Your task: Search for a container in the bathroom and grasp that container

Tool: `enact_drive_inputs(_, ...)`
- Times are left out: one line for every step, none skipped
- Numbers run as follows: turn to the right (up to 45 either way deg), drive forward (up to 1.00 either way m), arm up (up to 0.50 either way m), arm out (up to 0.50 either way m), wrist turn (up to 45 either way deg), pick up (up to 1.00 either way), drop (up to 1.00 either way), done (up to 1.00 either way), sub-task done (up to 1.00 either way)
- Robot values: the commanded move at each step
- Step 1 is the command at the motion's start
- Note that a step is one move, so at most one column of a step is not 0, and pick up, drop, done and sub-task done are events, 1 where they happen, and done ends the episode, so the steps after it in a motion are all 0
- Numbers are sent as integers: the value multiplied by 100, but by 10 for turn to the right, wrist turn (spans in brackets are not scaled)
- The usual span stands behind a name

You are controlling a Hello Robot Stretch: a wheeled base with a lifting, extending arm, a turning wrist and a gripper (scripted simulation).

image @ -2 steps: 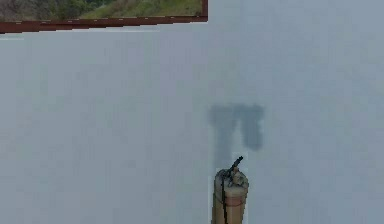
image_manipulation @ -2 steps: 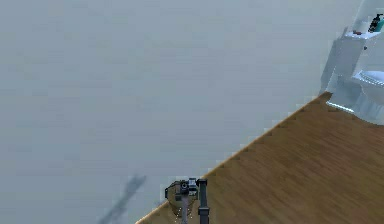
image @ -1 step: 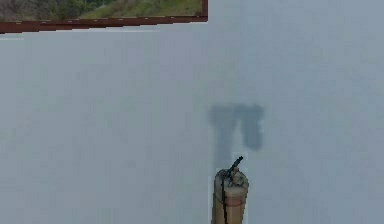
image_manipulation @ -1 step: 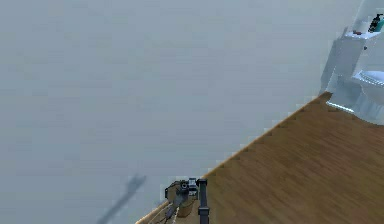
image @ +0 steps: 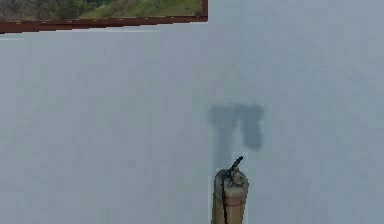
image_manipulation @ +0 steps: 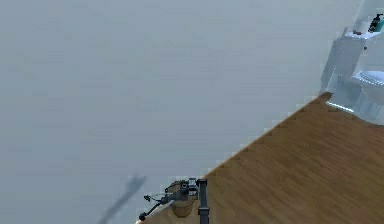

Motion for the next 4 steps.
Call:
enact_drive_inputs(0, 0, 0, 0, 450, 0, 0, 0, 0)
enact_drive_inputs(0, 0, 0, 0, 300, 0, 0, 0, 0)
enact_drive_inputs(0, 0, -30, 0, 0, 0, 0, 0, 0)
enact_drive_inputs(0, 0, 0, 0, 0, 100, 0, 0, 0)
